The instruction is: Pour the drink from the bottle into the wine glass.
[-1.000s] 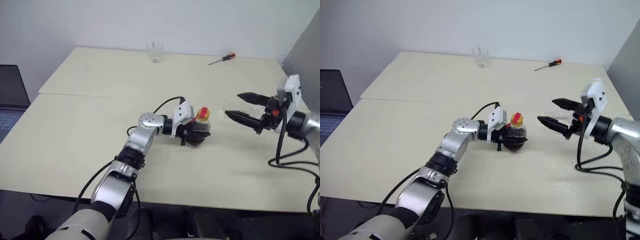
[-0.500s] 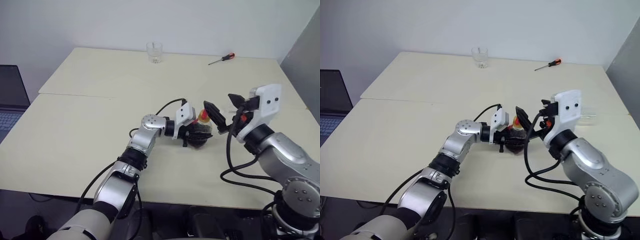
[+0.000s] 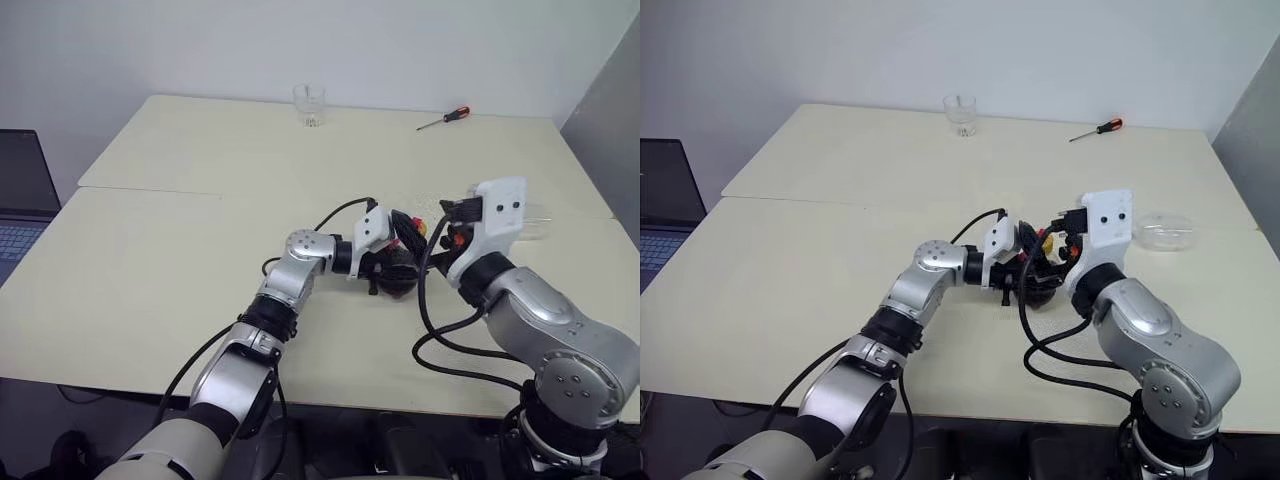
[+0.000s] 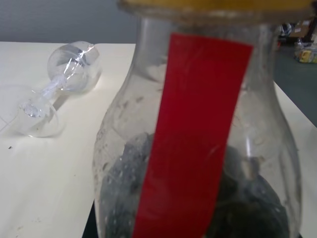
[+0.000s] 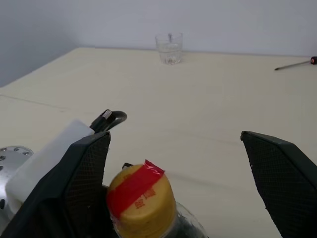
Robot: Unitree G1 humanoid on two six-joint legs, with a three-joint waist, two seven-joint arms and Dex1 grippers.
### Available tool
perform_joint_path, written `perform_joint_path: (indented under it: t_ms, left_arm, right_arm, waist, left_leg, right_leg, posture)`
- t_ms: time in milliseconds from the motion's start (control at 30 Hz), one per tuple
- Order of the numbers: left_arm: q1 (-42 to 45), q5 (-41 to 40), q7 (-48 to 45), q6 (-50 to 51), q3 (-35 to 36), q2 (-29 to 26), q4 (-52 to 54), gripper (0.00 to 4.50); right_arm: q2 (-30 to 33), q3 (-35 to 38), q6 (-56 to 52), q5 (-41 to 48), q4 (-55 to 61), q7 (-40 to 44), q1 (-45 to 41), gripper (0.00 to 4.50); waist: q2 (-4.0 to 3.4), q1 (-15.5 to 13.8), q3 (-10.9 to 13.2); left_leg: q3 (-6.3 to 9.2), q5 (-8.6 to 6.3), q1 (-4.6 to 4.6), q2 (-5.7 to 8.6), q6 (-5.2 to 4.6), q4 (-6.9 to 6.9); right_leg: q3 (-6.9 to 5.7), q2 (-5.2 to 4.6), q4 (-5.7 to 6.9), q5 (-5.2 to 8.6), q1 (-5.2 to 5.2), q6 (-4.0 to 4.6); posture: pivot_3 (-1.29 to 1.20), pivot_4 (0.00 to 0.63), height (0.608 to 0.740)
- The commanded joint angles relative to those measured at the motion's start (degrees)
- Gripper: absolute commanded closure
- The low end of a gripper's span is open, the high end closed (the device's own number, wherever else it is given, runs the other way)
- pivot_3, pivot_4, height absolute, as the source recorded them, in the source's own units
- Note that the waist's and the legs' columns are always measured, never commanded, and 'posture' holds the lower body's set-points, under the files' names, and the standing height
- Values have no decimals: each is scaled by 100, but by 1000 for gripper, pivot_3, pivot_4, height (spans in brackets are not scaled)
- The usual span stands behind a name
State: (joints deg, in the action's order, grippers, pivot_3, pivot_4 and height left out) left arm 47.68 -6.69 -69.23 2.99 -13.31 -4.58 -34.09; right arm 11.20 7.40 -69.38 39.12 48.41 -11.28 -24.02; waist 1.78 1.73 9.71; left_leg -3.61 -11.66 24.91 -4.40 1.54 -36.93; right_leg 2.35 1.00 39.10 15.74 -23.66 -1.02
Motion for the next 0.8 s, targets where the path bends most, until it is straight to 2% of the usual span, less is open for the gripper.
perform_joint_path:
  t_ms: [33,433,800]
  left_arm:
    - [93,-110,22,-126,17,48,227,3232]
    - [58,-128,99,-97,15,16,300,3233]
    - [113,-120,107,-128,39,-2,224,3233]
  right_arm:
    - [-39,-137,116,-123,-117,77,-211,0]
    - [-170,-243,14,-466,-431,64,-371,0]
    - [-354,-150,-589,-511,-116,10,-402,0]
  waist:
    - [0,2,0]
    - [0,1,0]
    - [0,1,0]
  left_leg:
    - [0,0,0,0,0,0]
    - [1,0,1,0,0,1]
    - [1,0,2,-1,0,2]
  right_leg:
    - [0,0,0,0,0,0]
    - [-1,0,-1,0,0,0]
    - [-1,0,-3,0,0,0]
  posture:
    - [0,150,740]
    - [0,150,740]
    - [0,150,740]
